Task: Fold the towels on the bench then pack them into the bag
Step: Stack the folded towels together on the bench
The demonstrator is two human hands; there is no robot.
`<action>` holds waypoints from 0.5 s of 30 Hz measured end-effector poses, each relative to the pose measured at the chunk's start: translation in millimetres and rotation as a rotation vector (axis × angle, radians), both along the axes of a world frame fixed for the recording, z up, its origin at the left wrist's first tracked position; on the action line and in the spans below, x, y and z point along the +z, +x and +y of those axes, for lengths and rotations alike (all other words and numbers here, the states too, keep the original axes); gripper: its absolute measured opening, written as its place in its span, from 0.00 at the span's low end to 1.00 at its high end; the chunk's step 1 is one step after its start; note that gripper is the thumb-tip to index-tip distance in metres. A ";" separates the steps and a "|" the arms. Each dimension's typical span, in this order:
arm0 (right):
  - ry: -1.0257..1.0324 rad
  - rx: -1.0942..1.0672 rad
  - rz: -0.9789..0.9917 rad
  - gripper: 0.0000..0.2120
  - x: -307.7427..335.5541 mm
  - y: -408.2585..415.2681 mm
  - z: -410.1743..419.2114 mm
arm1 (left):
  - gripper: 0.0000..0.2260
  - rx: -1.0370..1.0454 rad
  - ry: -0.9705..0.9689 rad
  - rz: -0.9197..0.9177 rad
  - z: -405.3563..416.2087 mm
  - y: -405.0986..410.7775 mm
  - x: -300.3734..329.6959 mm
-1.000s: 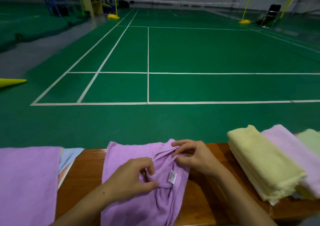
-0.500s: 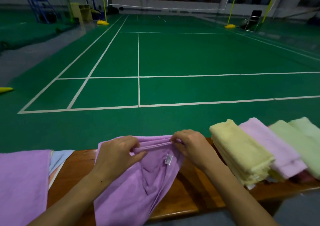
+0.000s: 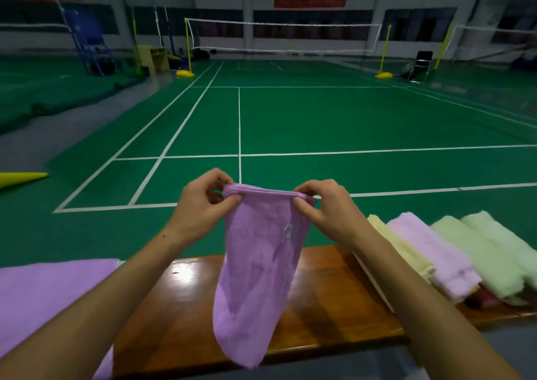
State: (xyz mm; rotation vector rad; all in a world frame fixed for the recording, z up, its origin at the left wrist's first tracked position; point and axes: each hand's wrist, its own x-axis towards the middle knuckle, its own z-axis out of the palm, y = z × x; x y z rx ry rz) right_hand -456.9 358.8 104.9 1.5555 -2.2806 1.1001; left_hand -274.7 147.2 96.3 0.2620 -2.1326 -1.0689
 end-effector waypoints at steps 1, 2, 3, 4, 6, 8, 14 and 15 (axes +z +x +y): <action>-0.014 0.005 -0.024 0.06 10.4 1.5 -0.1 | 0.07 -0.008 -0.004 0.016 3.3 3.4 12.1; -0.039 0.011 -0.058 0.06 20.1 2.8 -0.1 | 0.07 -0.013 0.000 0.032 6.3 7.0 23.0; -0.071 0.013 -0.085 0.07 29.2 5.4 0.2 | 0.07 -0.010 0.006 0.049 8.3 10.3 33.5; -0.105 0.009 -0.098 0.09 37.7 8.8 0.8 | 0.07 0.001 0.008 0.067 10.3 13.5 43.7; -0.158 0.007 -0.104 0.11 52.5 18.1 4.3 | 0.08 0.009 0.027 0.098 15.3 20.1 61.7; -0.195 0.018 -0.106 0.09 64.0 27.4 9.2 | 0.12 0.002 0.085 0.110 21.2 28.7 76.0; -0.255 0.039 -0.162 0.08 81.2 48.9 32.9 | 0.10 -0.010 0.154 0.104 38.8 55.0 94.2; -0.258 0.050 -0.173 0.08 82.7 52.4 37.8 | 0.09 -0.017 0.151 0.094 41.8 59.1 95.9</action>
